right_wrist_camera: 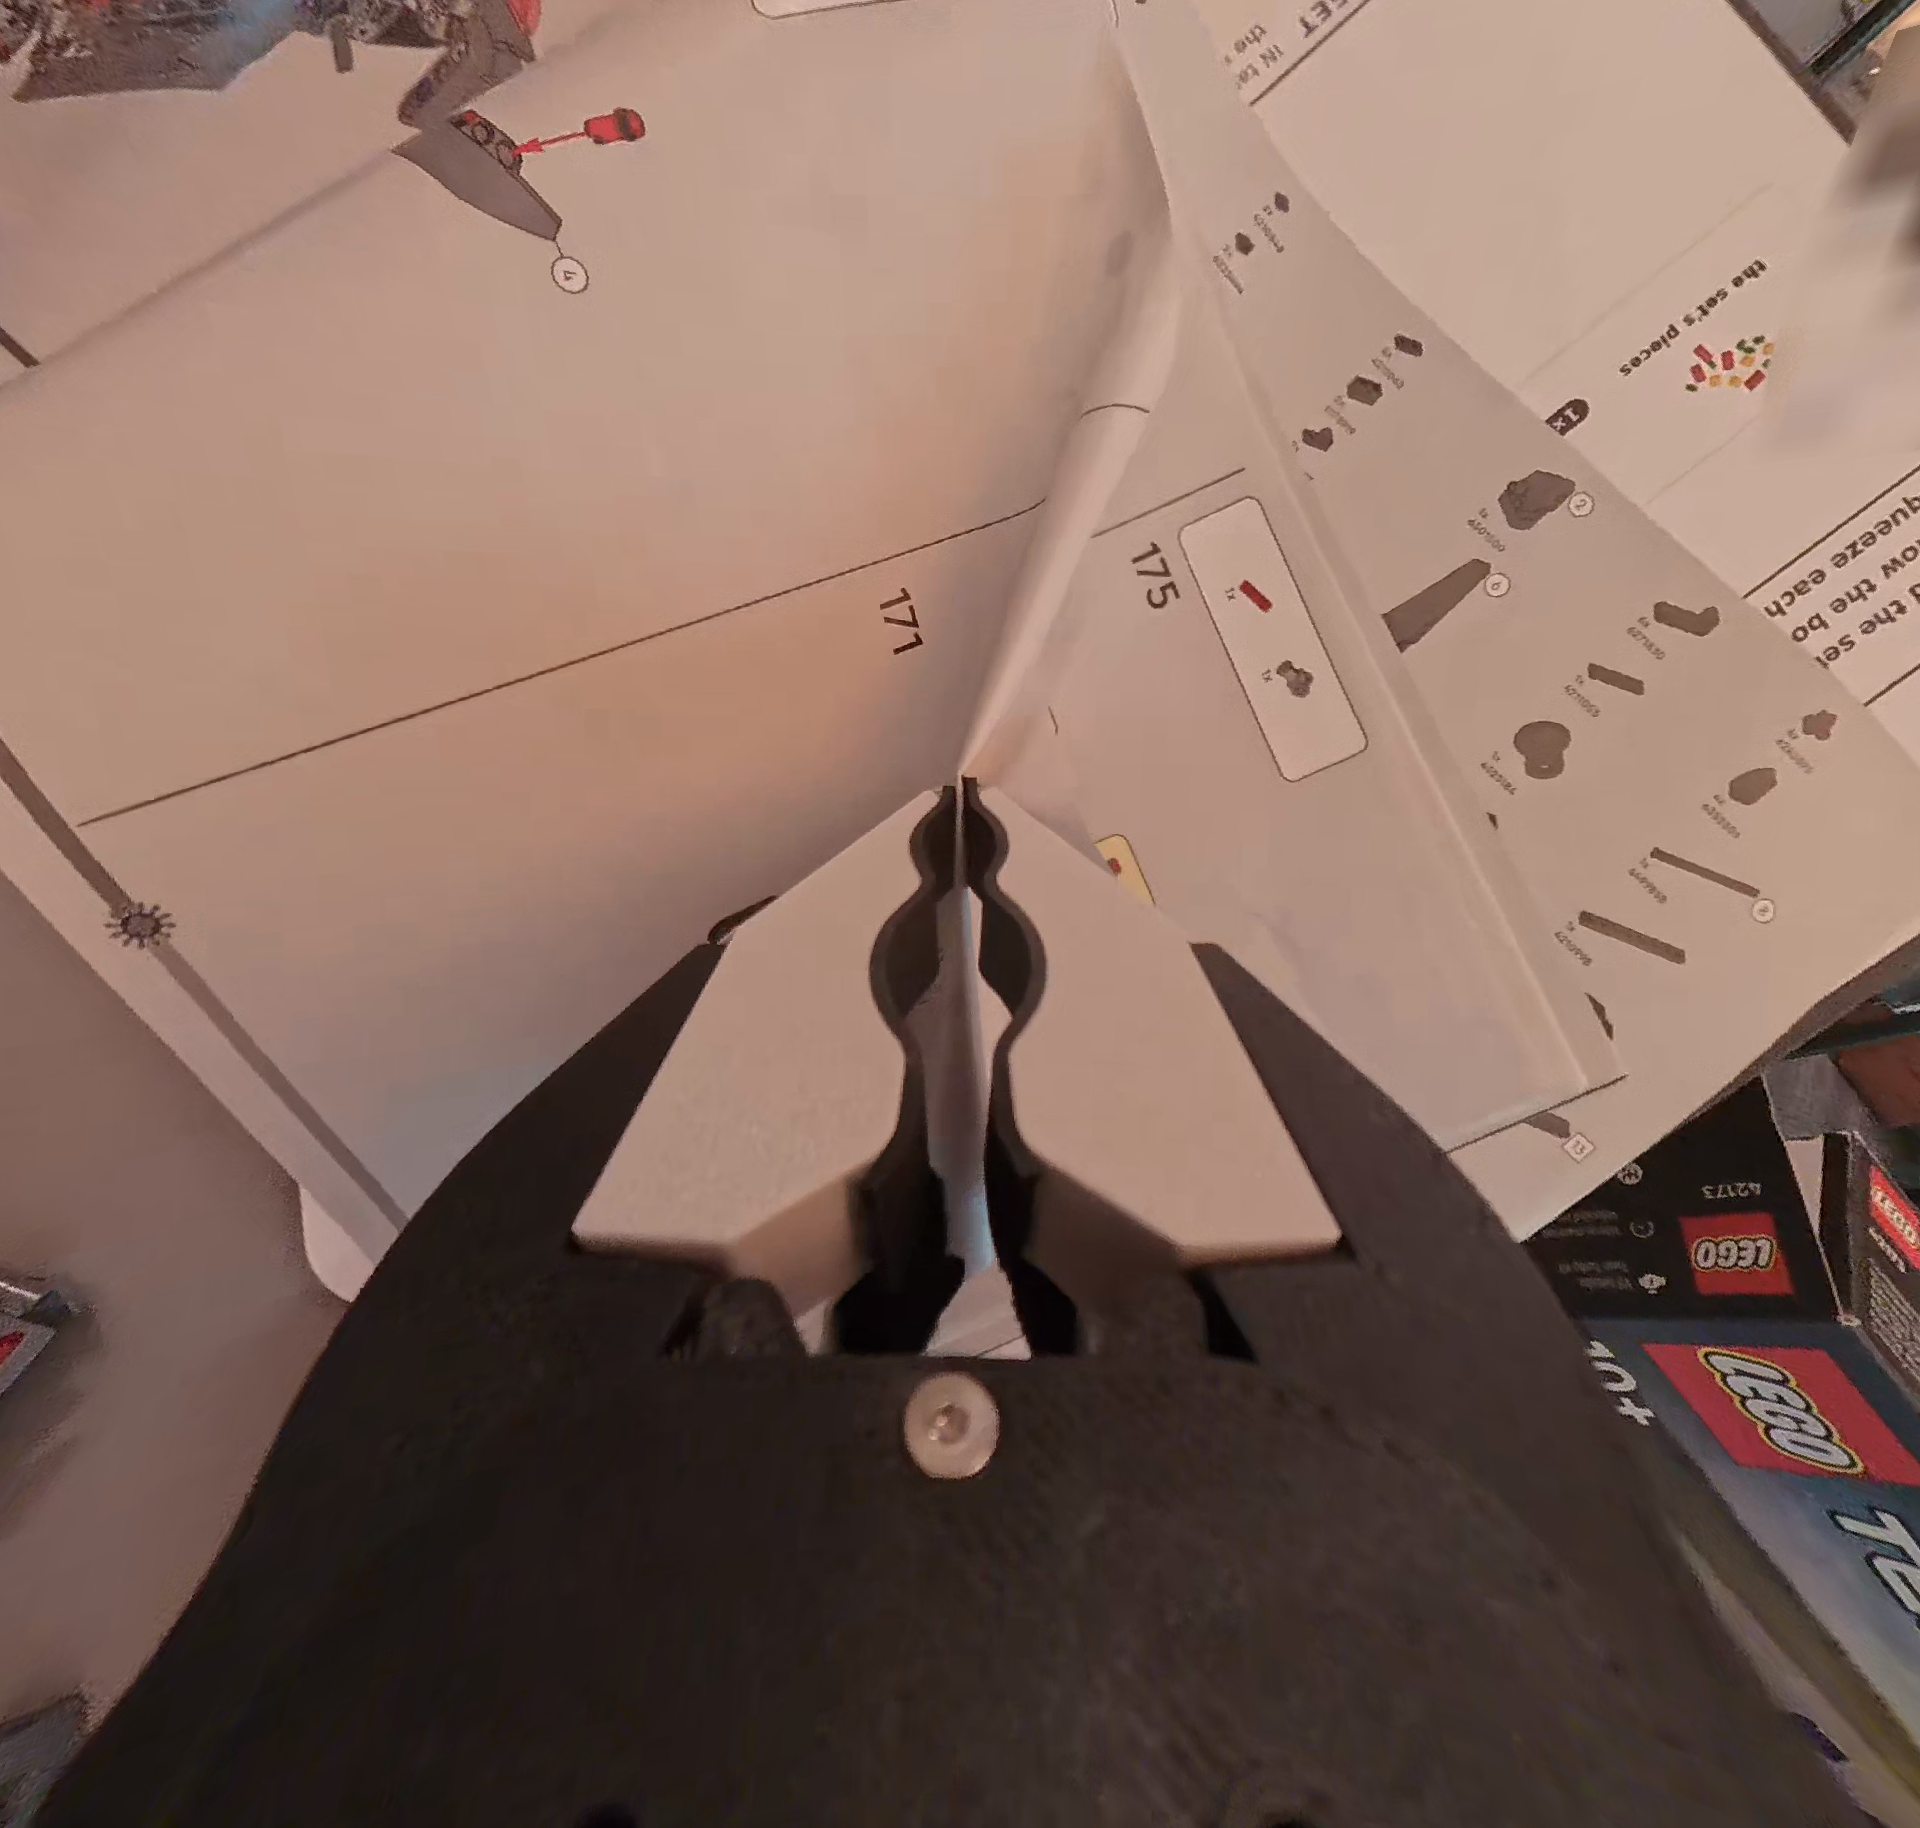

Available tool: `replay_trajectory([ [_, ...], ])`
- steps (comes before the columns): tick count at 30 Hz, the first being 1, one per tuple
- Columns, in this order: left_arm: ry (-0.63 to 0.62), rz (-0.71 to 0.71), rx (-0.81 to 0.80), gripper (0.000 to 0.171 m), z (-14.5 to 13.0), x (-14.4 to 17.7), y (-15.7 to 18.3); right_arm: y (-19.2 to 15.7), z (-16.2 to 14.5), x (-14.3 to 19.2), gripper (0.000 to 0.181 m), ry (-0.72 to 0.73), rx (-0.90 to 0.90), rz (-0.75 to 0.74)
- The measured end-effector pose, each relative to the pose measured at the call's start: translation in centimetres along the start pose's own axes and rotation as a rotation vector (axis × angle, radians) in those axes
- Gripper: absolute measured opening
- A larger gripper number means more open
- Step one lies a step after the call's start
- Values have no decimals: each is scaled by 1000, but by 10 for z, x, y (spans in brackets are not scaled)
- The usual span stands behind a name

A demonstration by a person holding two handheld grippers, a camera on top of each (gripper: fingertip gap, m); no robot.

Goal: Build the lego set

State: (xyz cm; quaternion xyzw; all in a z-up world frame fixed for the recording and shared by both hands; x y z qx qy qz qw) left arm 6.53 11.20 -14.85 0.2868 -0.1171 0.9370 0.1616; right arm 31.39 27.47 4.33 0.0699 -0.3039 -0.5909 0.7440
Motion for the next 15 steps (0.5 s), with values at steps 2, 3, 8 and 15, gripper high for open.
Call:
replay_trajectory([
  [2, -2, 1, -3, 52, 0, 0, 0, -3, 5, 3, 0, 11, 3, 2],
  [3, -1, 1, -3, 52, 0, 0, 0, -5, 8, 5, 0, 19, 3, 2],
  [8, -3, 2, -5, 52, 0, 0, 0, -7, 22, 17, 0, 48, 14, -14],
  [15, -6, 3, -8, 52, 0, 0, 1, -2, 42, 33, 0, 51, 78, -66],
])
Point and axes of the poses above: each gripper's, where its closed fingertips meet, x back along the fingers, z out of its top, y = z × x across the jaws, the point moved 2 cm from there along x, back along the fingers, and after that the axes turned 3 degrees about y, right-handed, at the moved point
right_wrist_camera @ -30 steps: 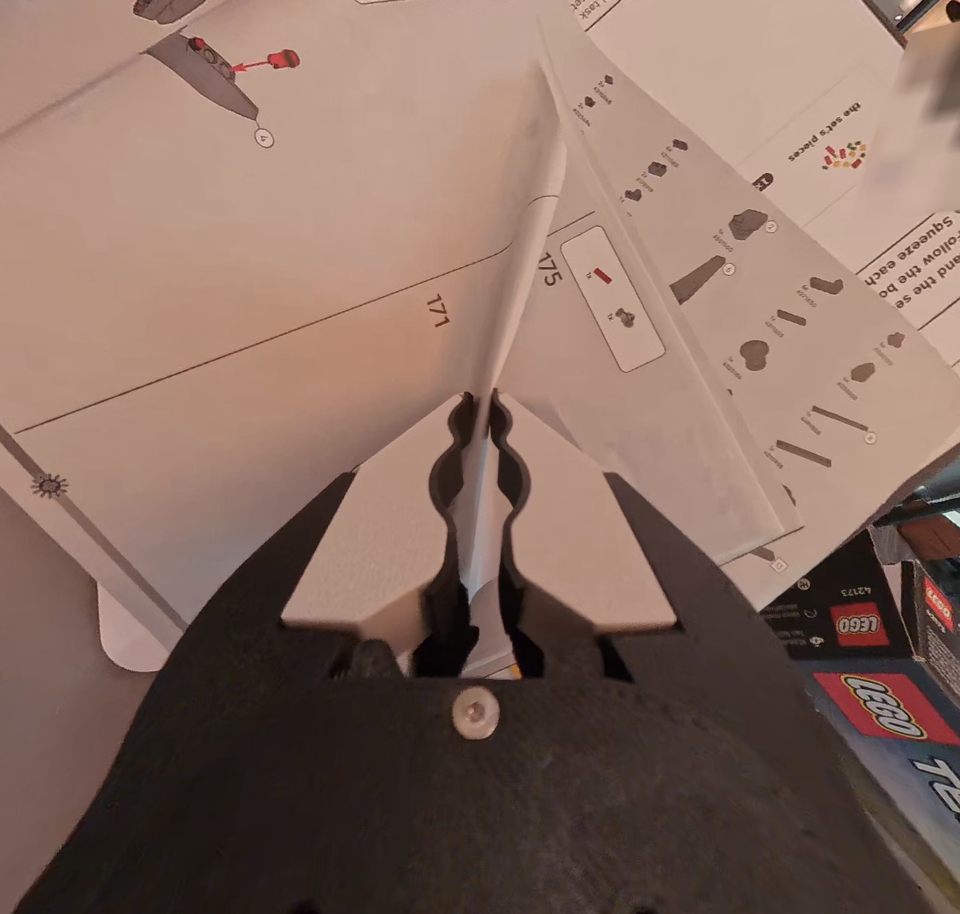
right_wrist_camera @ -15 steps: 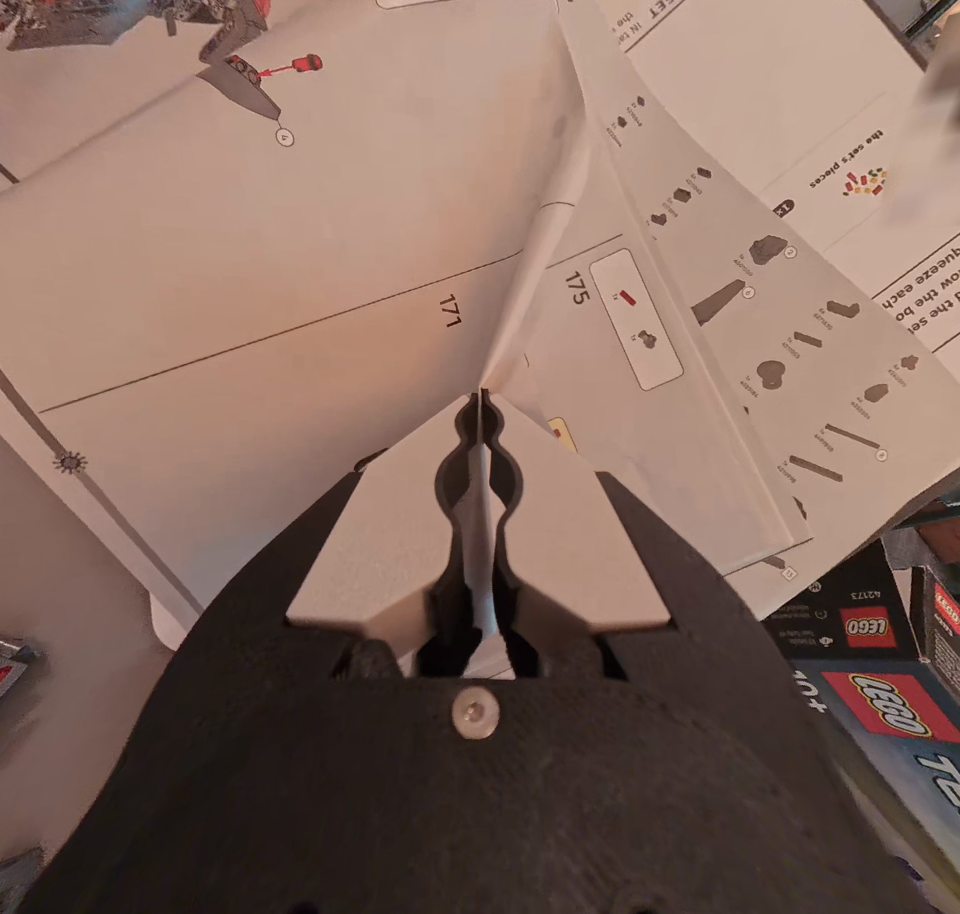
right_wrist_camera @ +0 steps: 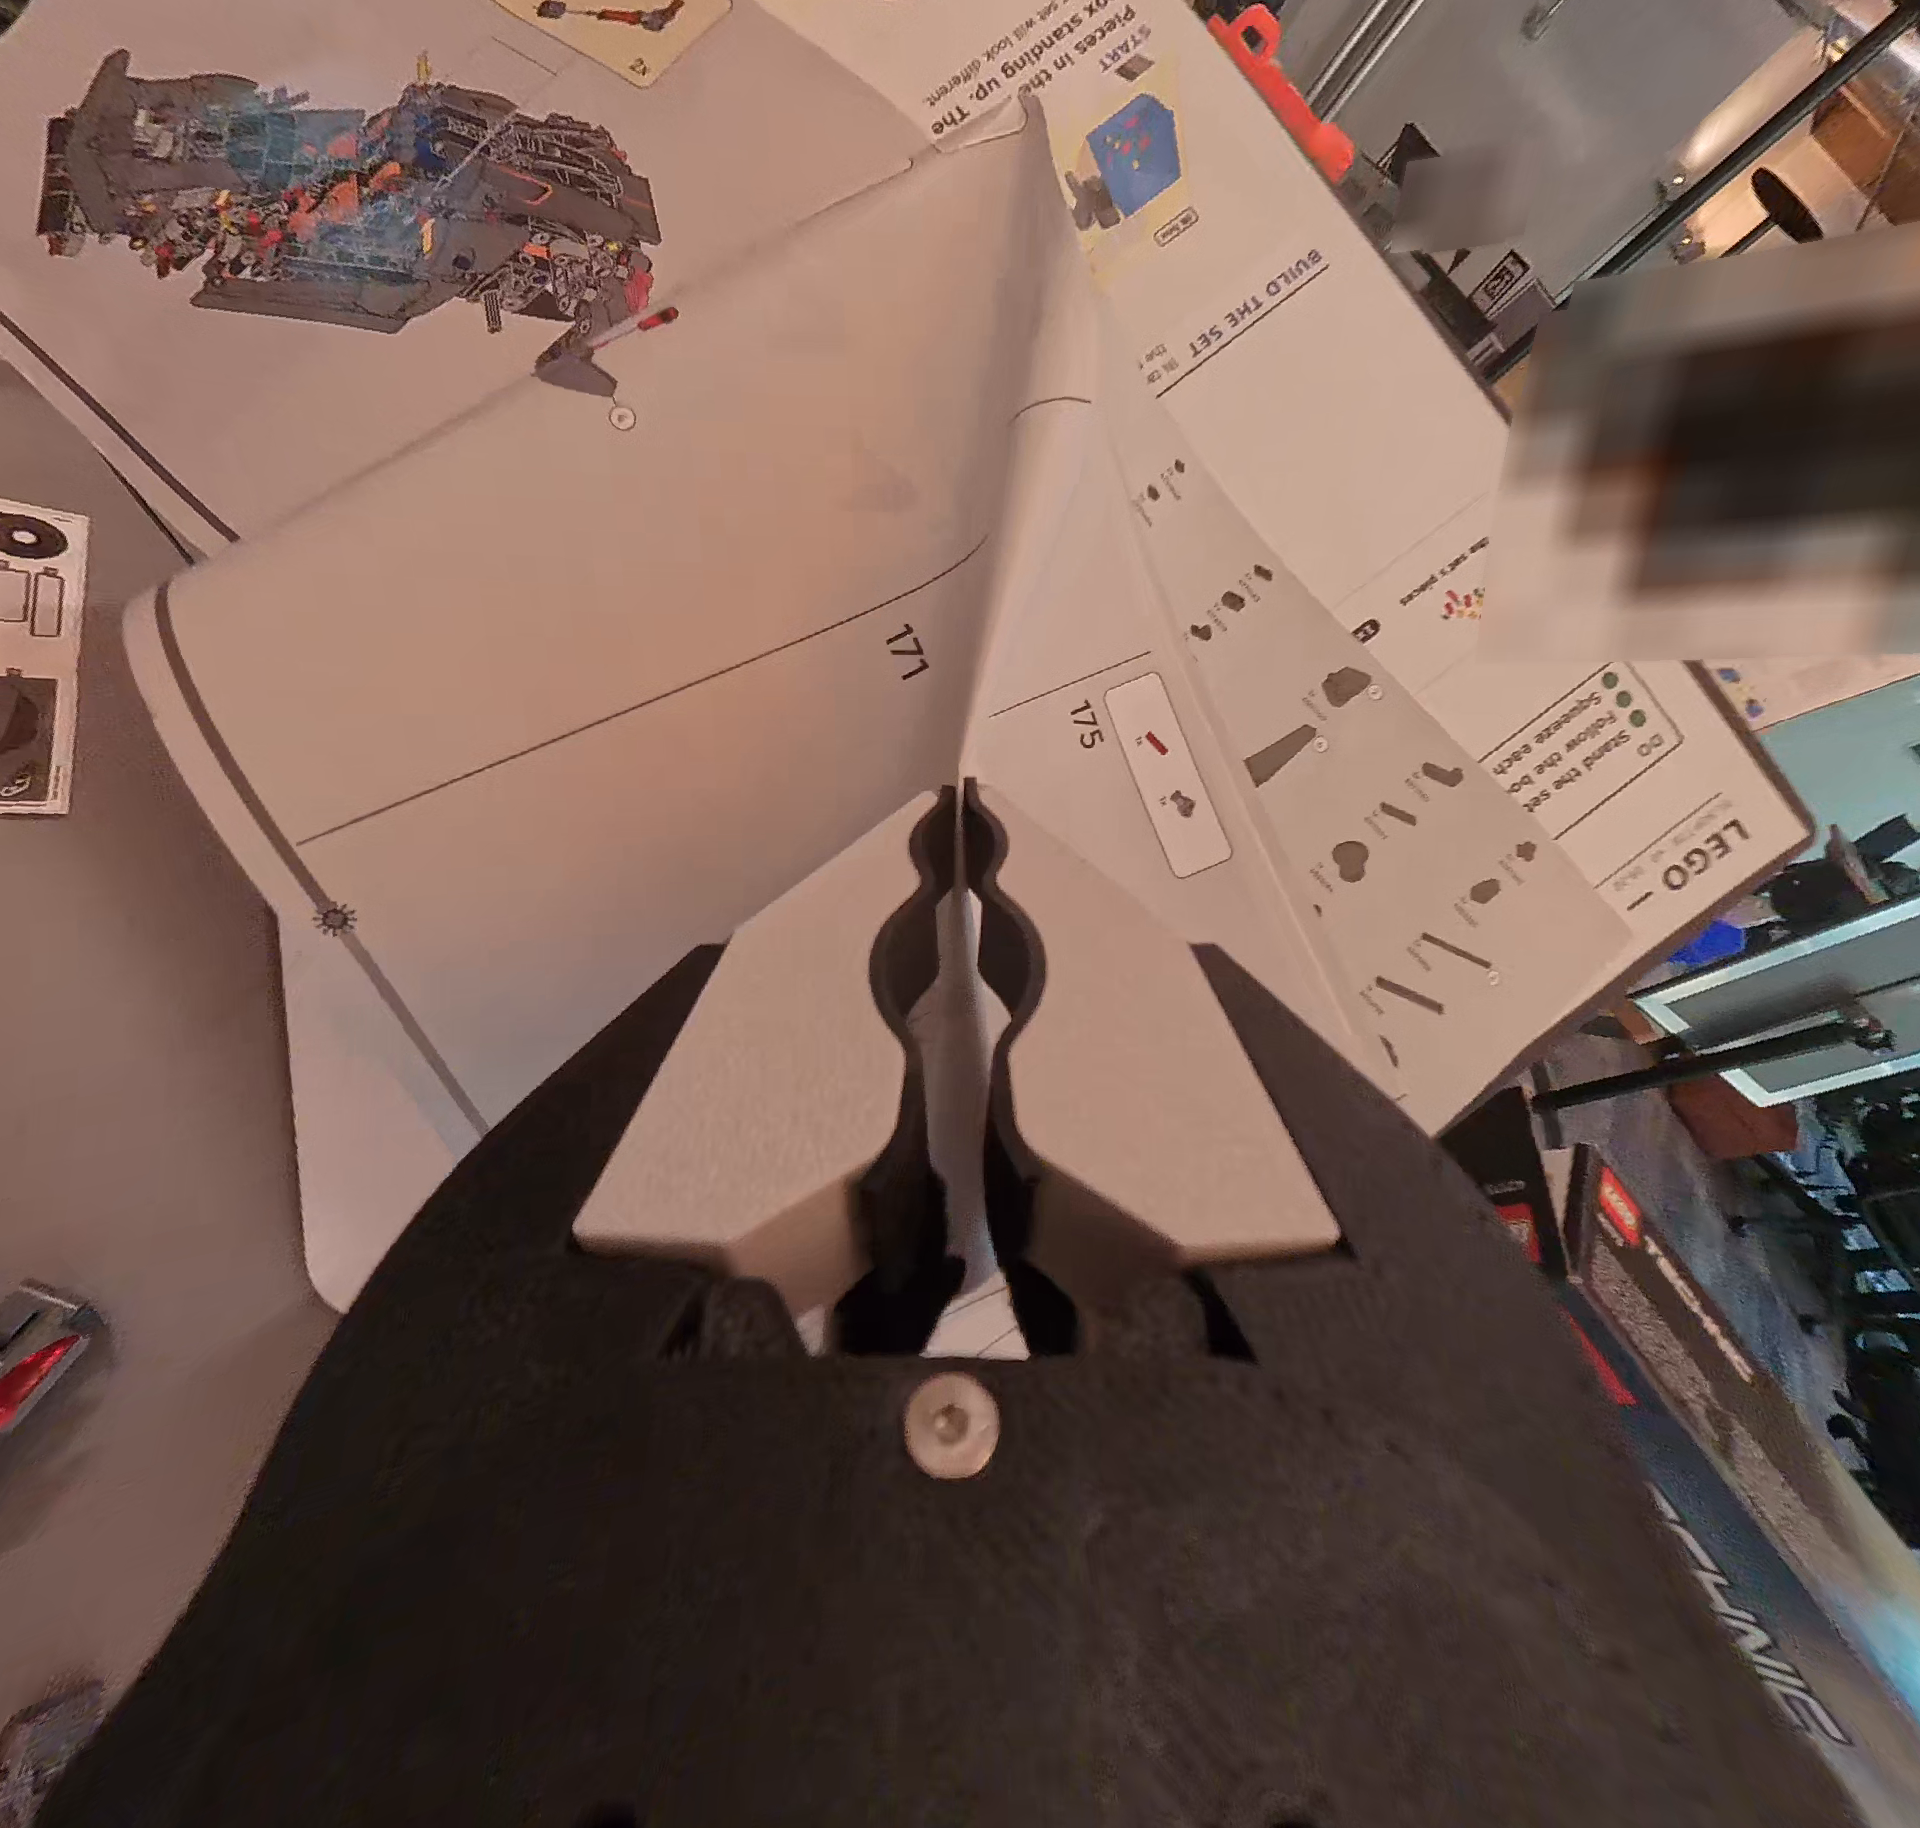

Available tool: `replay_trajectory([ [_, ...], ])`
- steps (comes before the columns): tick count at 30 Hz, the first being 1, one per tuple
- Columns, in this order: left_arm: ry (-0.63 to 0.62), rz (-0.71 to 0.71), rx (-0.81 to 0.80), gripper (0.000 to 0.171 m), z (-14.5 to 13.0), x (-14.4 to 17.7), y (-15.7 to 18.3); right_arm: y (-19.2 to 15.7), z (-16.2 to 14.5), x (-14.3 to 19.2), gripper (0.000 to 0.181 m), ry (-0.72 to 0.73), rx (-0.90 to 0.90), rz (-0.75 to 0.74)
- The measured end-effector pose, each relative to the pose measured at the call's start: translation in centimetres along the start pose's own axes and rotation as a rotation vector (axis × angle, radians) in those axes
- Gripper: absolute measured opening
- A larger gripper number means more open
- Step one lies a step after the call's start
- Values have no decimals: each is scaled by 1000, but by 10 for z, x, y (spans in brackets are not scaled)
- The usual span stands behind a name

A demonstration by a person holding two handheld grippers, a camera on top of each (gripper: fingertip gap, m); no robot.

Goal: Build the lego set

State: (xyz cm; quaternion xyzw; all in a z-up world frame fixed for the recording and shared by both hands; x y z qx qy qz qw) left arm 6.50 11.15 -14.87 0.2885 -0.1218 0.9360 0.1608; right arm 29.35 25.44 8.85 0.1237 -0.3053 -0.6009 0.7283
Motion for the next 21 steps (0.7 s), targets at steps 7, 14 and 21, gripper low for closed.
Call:
replay_trajectory([
  [7, 1, -1, 1, 52, 0, 0, 0, 5, 27, 15, 0, 8, 74, -31],
  [14, 4, -4, 3, 52, 0, 0, 0, -1, 56, 26, 0, 56, 84, 7],
  [21, 4, -3, 1, 52, 0, 0, 0, -16, 71, 27, 0, 51, 109, 54],
])
Point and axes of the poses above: each gripper's, where its closed fingertips meet, x back along the fingers, z out of its top, y = z × x across the jaws, the point moved 2 cm from there along x, back along the fingers, and after that the axes turned 3 degrees about y, right-handed, at the moved point
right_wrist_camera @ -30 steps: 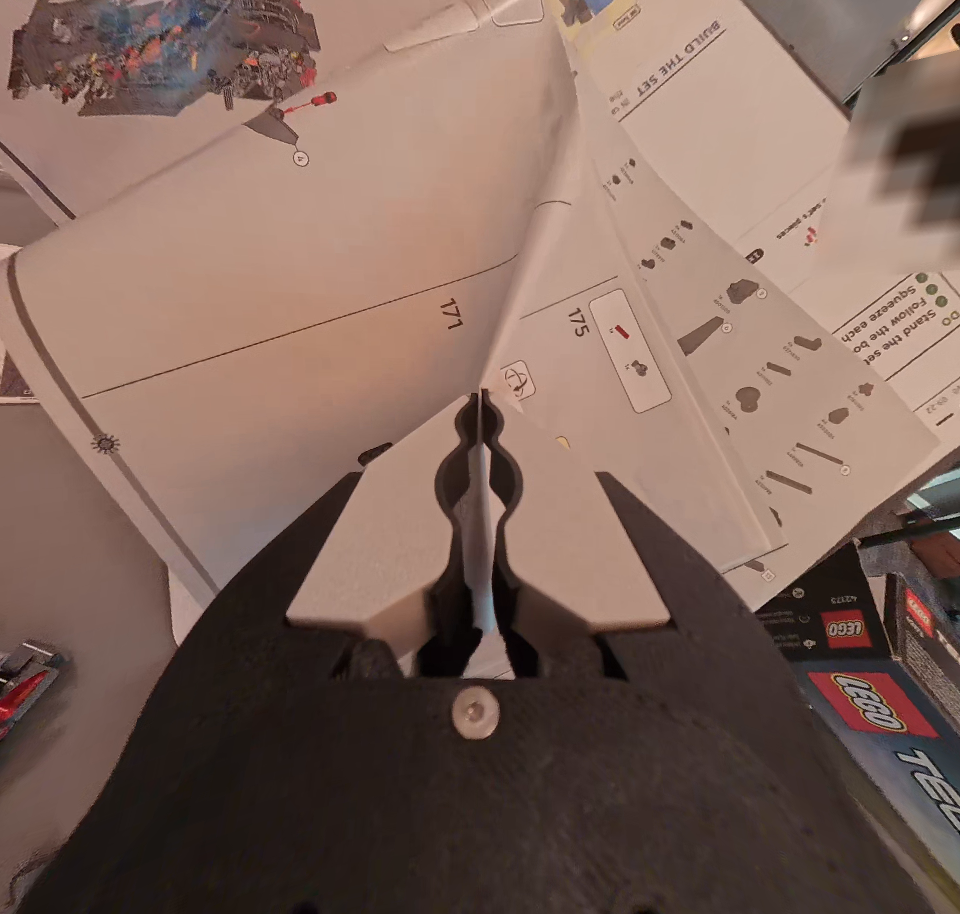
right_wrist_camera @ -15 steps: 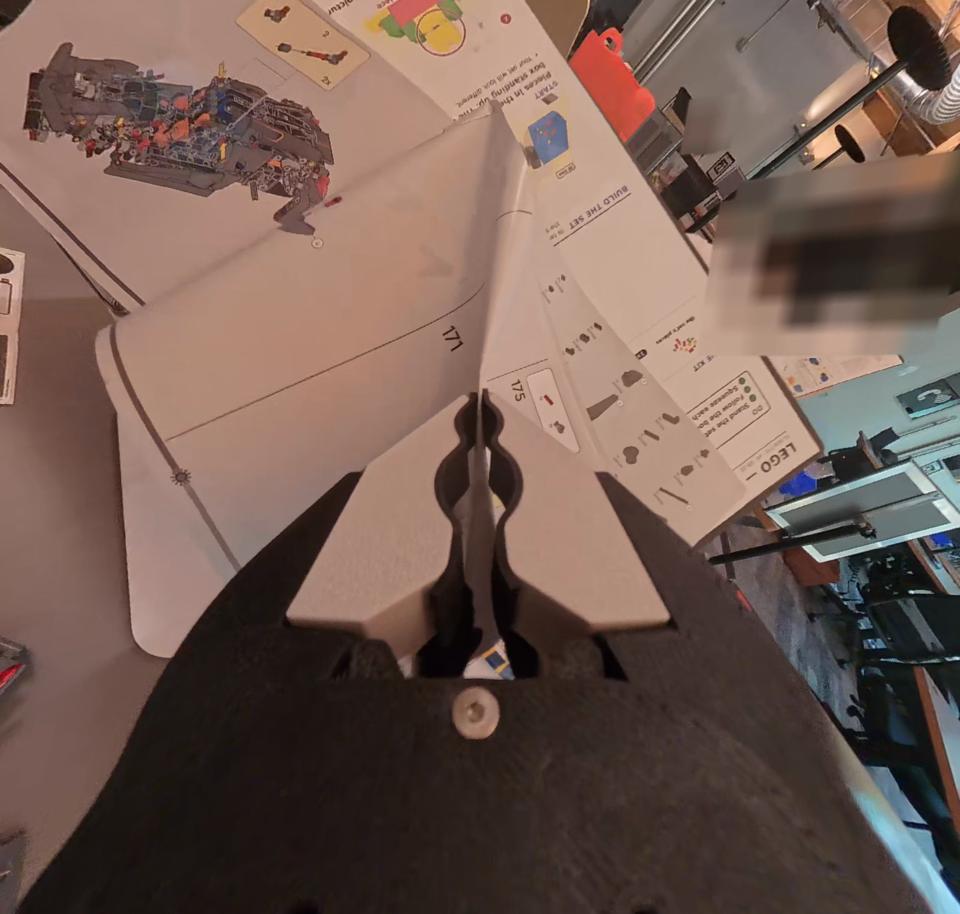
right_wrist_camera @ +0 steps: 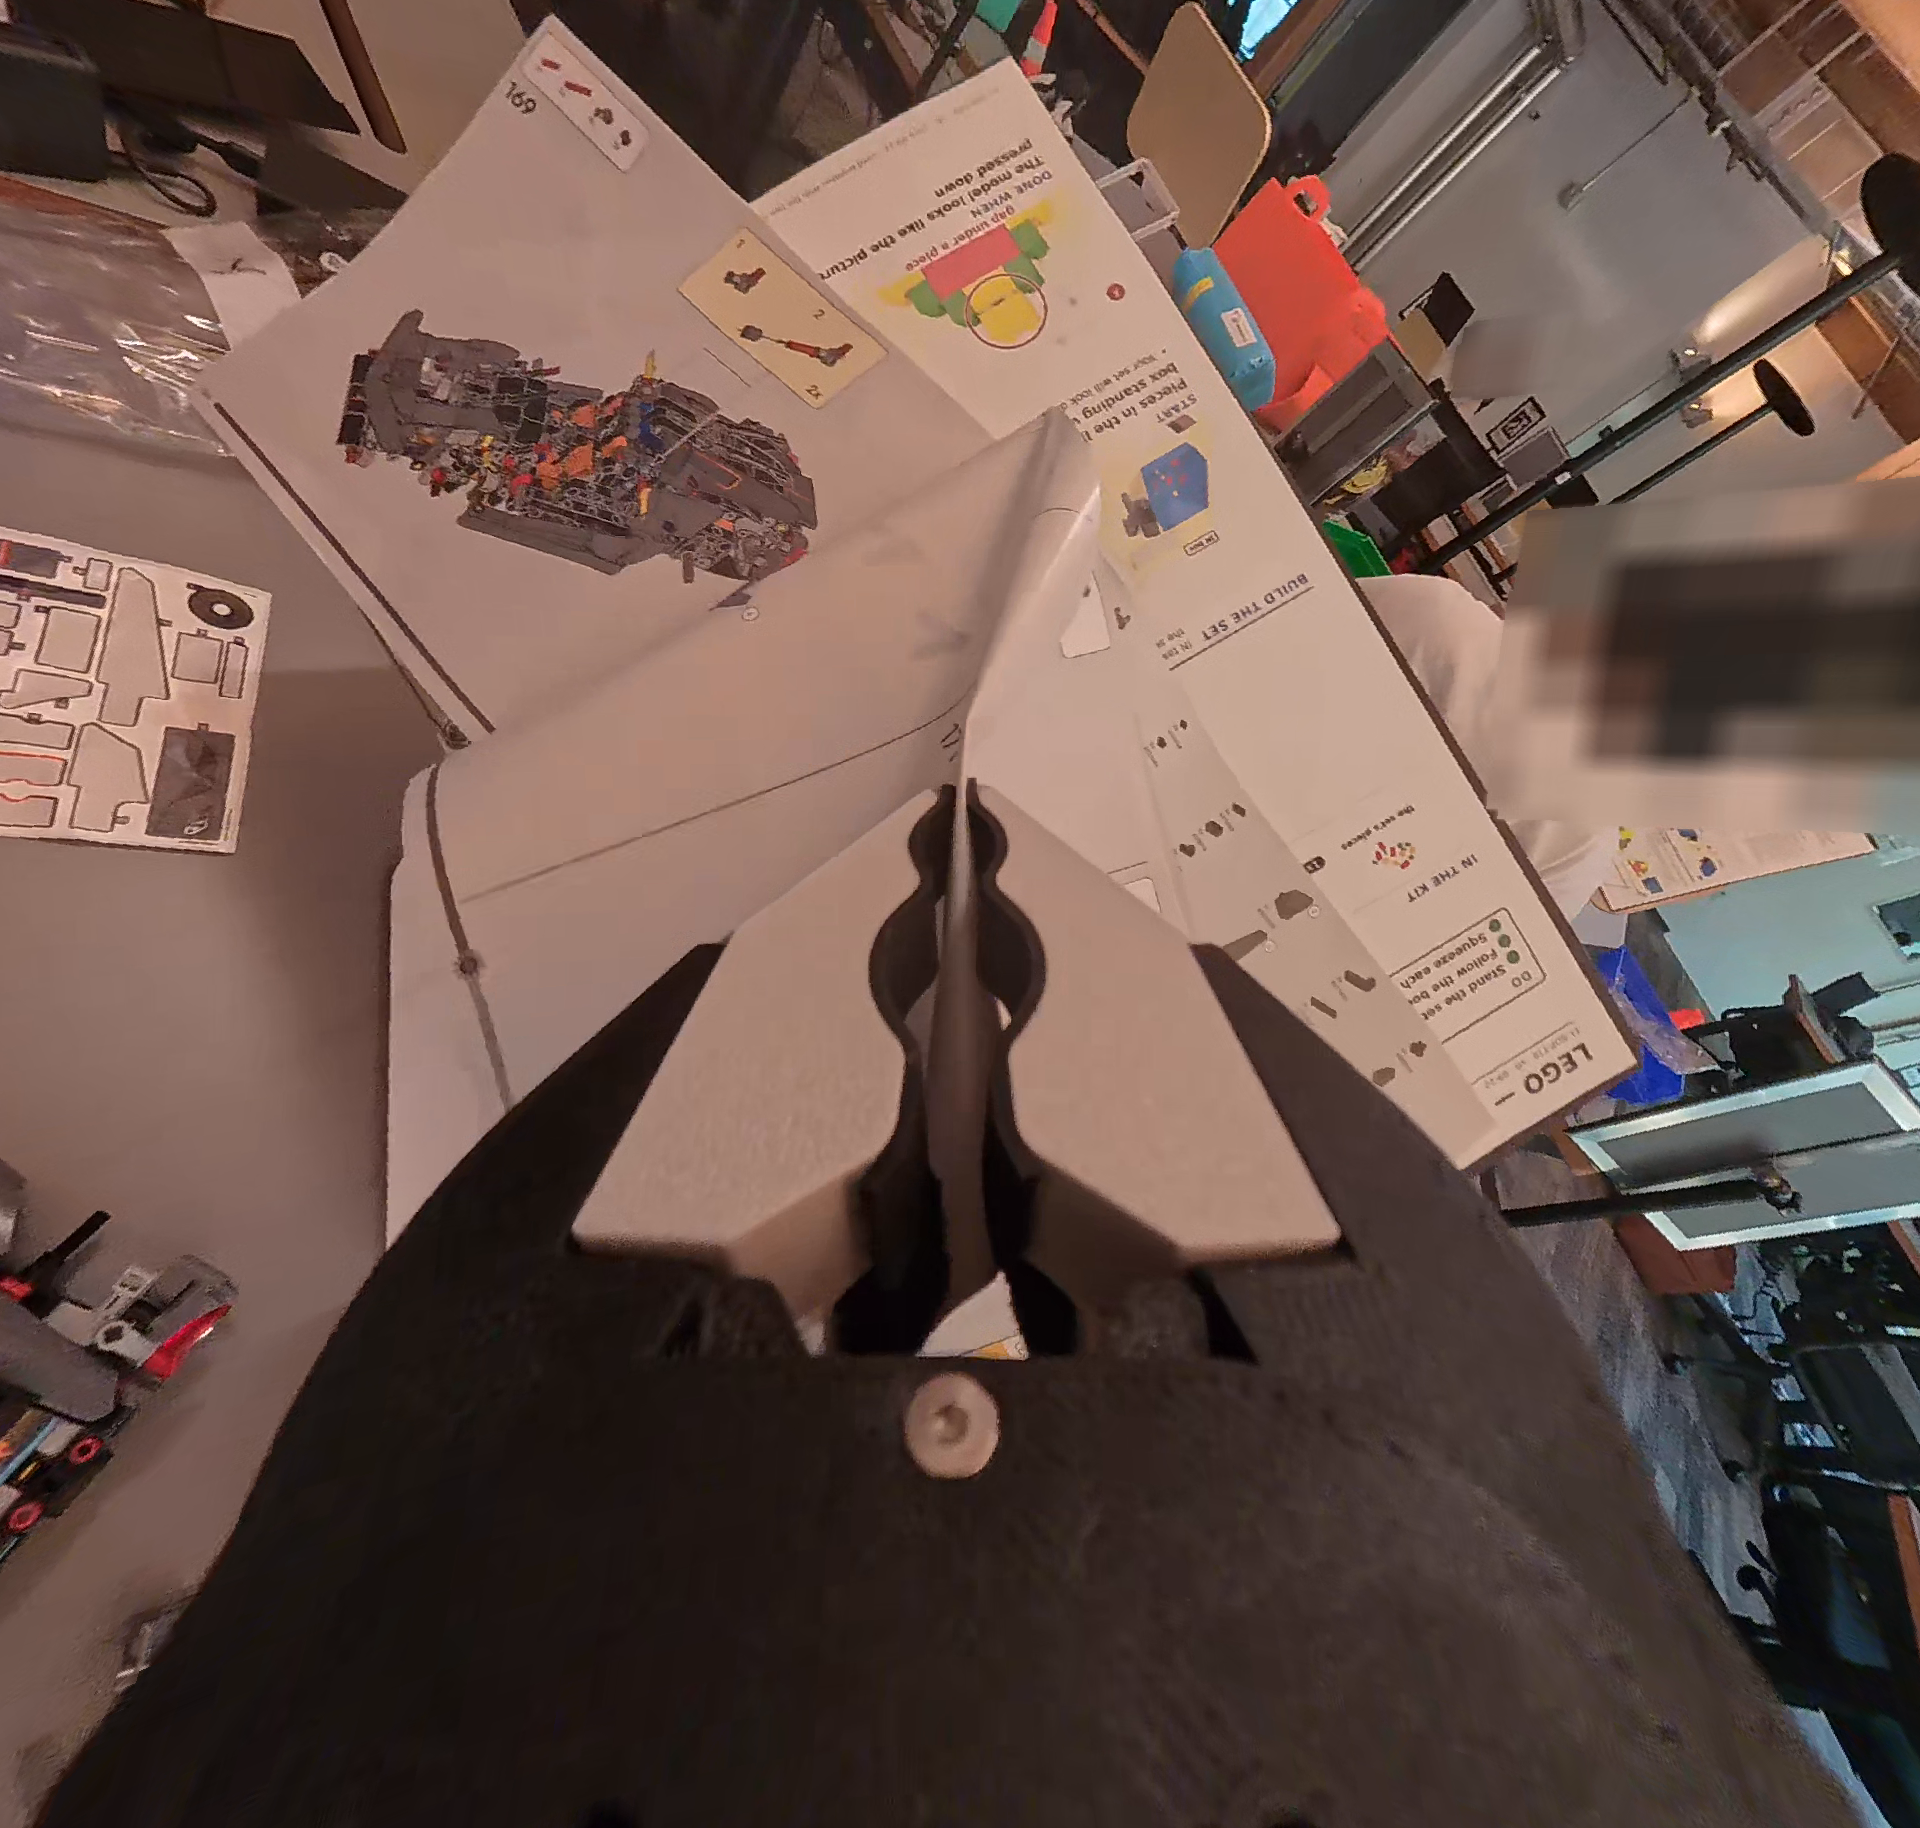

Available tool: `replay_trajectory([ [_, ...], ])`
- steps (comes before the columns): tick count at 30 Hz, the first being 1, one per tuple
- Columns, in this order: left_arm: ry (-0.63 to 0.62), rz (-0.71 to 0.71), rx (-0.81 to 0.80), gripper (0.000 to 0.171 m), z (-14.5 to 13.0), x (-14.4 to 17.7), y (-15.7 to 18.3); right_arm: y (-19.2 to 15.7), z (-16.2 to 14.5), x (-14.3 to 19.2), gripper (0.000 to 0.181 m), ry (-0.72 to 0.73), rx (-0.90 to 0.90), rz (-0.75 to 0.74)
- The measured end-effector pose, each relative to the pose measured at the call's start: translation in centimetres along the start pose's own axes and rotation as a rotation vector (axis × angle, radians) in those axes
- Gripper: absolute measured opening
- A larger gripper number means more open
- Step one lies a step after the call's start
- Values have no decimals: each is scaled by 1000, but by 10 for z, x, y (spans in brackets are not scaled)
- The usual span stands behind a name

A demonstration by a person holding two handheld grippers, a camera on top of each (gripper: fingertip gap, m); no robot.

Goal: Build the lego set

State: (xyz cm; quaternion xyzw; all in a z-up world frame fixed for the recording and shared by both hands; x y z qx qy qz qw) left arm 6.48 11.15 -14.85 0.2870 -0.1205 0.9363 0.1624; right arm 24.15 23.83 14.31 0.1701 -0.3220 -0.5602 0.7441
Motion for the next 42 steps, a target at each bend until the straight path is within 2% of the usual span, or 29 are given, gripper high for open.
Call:
replay_trajectory([
  [8, -1, 1, -2, 52, 0, 0, 0, -9, 8, 1, 0, -4, -48, 73],
  [11, -2, 1, -3, 52, 0, 0, 0, -20, 12, 1, 0, 31, -136, 167],
  [14, -1, 0, -3, 53, 0, 0, 0, -24, 11, 0, 0, 57, -187, 201],
  [20, 1, -2, -1, 53, 0, 0, 0, -39, 15, -2, 12, 104, -241, 248],
  [24, 1, -1, -1, 53, 0, 0, 0, -43, 21, -1, 20, 204, -418, 360],
  [28, 0, 0, -3, 53, 0, 0, 1, -35, 11, 0, 32, 234, -499, 345],
  [34, 0, -1, -3, 53, 0, 0, 0, -45, -3, 6, 29, 228, -536, 349],
  [42, 3, -4, 1, 53, 0, 0, 0, -62, -12, 16, 38, 252, -626, 400],
])
Point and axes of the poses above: each gripper's, where its closed fingertips meet, x back along the fingers, z out of its top, y = z × x across the jaws, the point moved 2 cm from there along x, back along the fingers, and after that the axes turned 3 degrees about y, right-handed, at the moved point
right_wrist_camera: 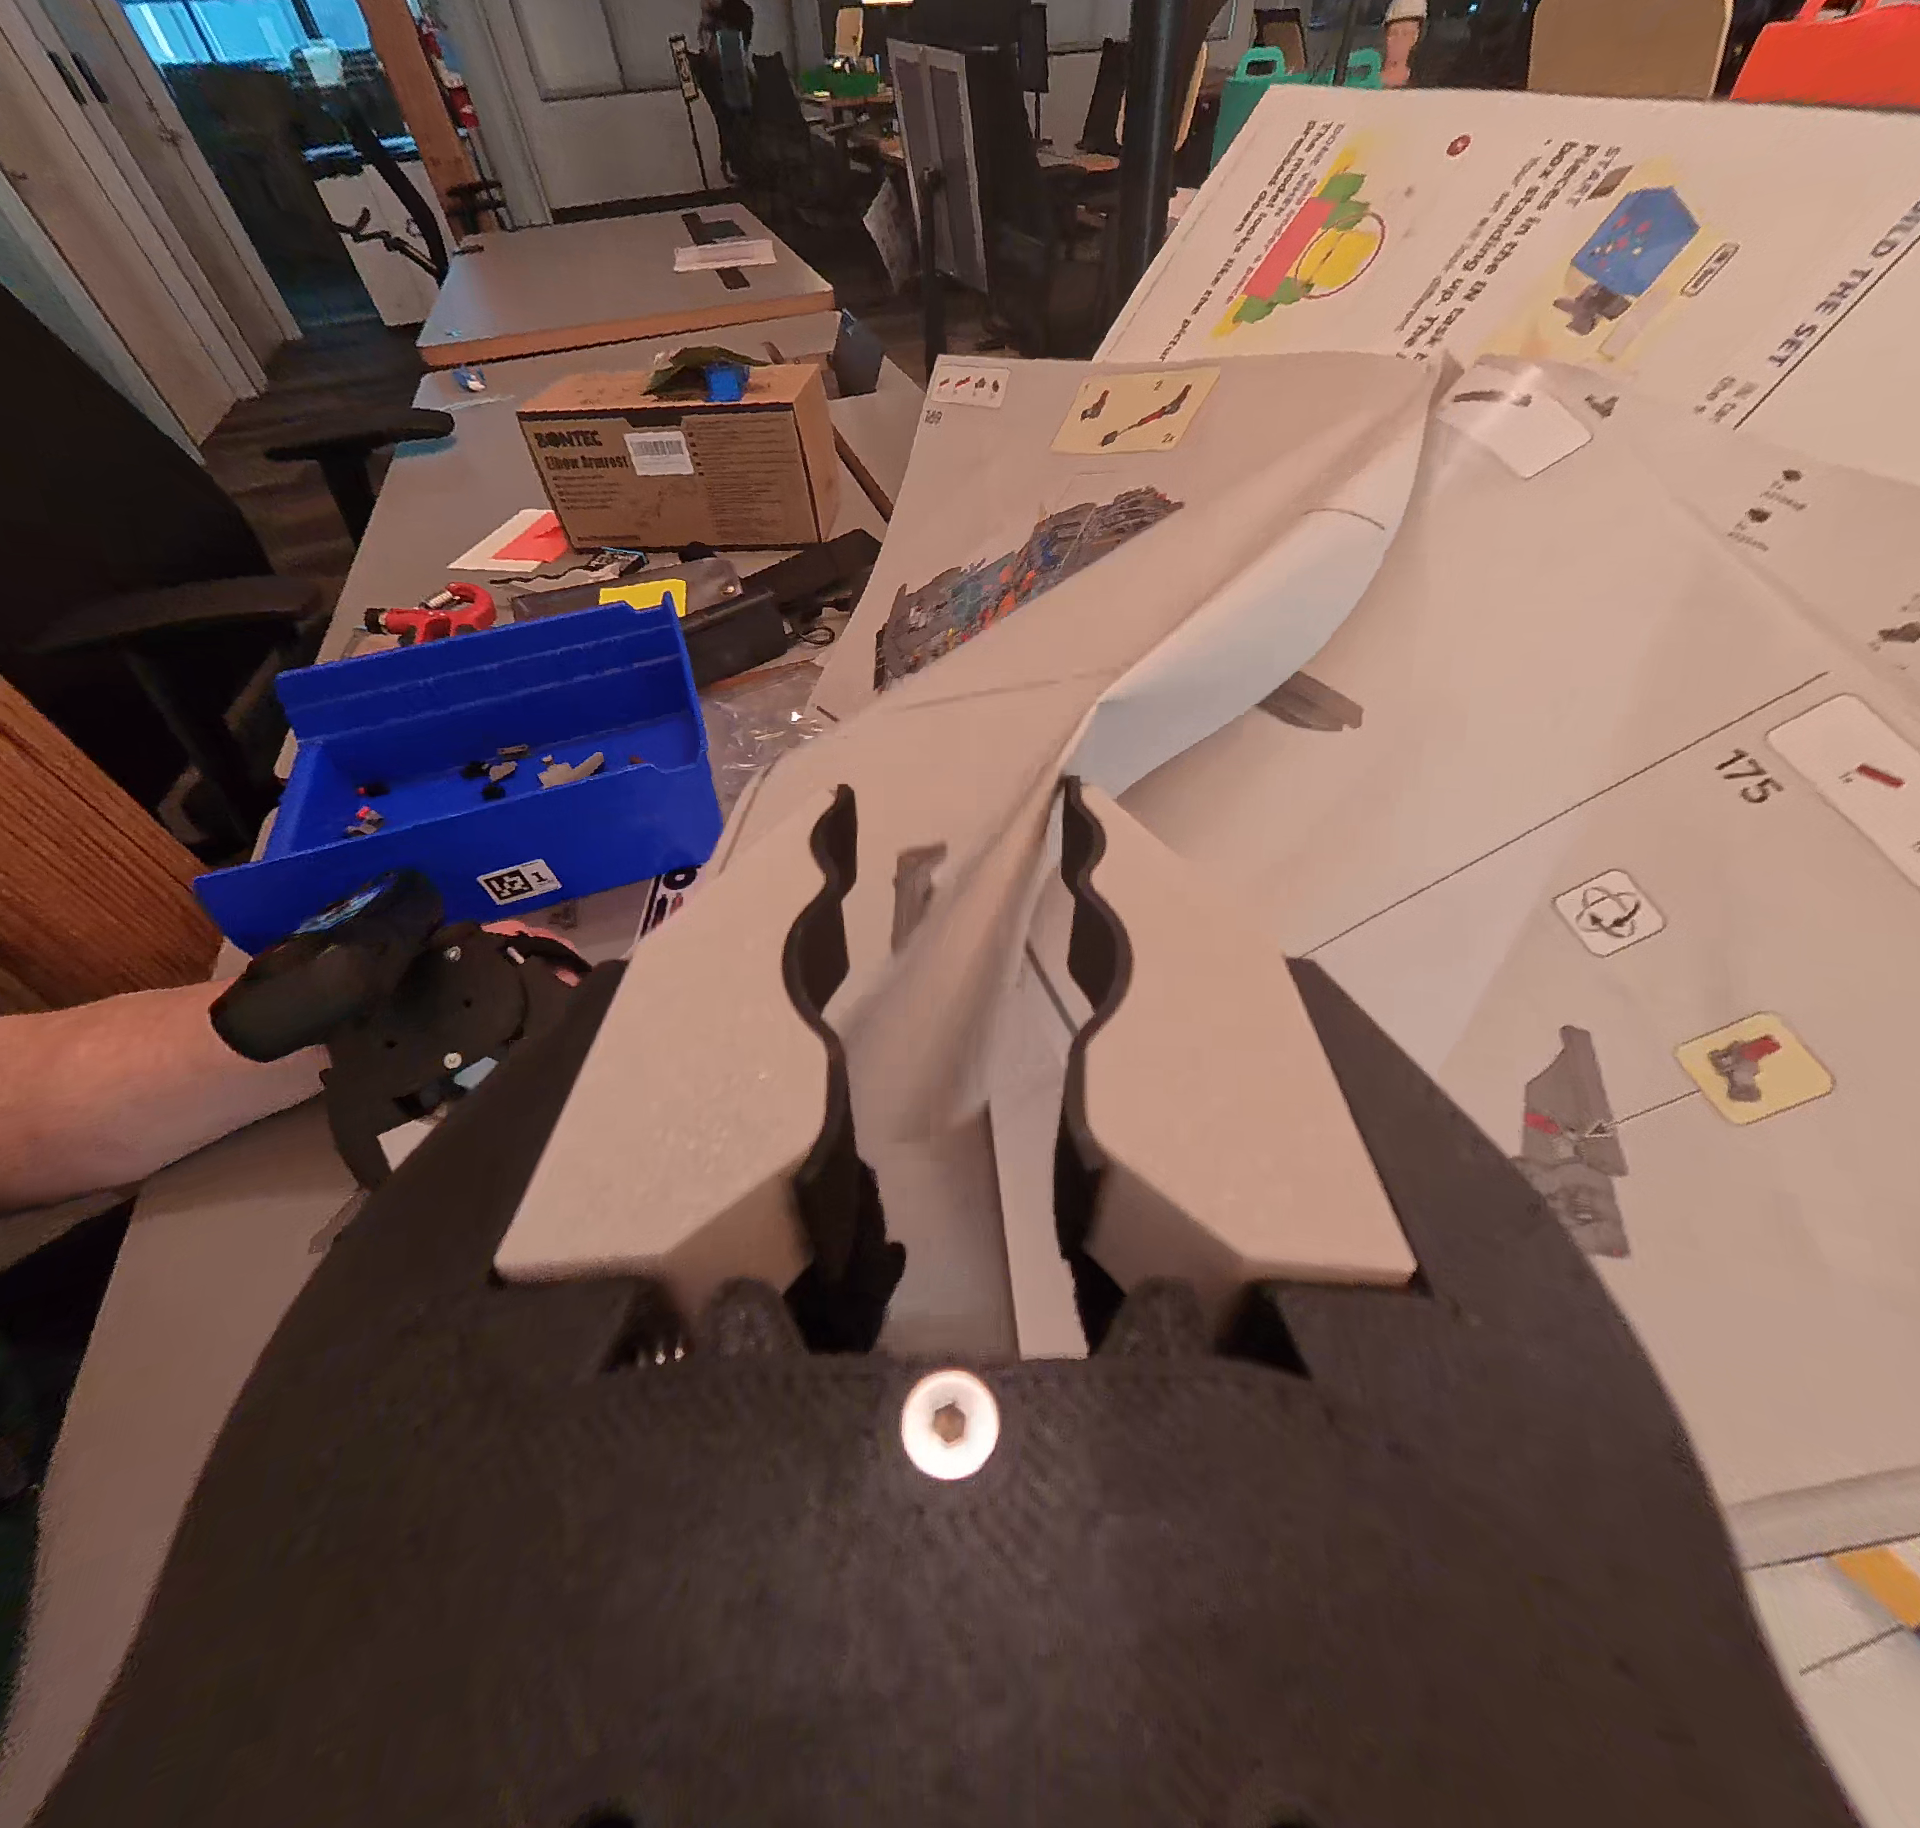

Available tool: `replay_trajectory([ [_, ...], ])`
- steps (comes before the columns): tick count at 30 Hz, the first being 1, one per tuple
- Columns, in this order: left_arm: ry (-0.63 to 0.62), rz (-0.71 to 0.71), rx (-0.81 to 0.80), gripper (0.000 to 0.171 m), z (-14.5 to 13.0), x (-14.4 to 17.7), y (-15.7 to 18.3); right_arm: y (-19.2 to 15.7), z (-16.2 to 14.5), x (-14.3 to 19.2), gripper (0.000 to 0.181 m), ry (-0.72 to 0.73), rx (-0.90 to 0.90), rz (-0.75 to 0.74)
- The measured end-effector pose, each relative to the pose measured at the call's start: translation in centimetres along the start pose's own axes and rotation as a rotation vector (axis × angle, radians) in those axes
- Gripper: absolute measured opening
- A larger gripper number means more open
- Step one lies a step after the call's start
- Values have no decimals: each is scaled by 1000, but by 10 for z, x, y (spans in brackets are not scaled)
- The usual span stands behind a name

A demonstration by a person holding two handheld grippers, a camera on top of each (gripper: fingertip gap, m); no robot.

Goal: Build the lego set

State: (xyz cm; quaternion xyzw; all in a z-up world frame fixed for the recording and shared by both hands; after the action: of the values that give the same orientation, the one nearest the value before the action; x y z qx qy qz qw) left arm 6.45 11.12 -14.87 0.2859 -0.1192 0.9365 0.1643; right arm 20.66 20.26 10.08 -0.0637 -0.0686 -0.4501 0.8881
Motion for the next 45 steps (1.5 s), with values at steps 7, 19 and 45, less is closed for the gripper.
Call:
replay_trajectory([
  [7, -1, 0, -3, 53, 0, 0, 0, -31, -19, -21, 37, -5, -51, 103],
  [19, 2, -3, -4, 54, 0, 0, 1, -82, -26, -119, 44, -108, 282, 96],
  [45, 8, -18, 5, 49, -4, 2, 3, 144, -39, -11, 89, -261, 236, -531],
])
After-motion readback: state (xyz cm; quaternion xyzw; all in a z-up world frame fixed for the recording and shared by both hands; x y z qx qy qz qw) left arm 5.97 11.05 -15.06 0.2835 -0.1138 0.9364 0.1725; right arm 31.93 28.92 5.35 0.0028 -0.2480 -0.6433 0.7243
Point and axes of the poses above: each gripper's, where its closed fingertips meet, x back along the fingers, z out of its top, y = z × x across the jaws, the point moved 2 cm from there along x, back along the fingers, and after that the axes turned 3 degrees about y, right-handed, at the moved point
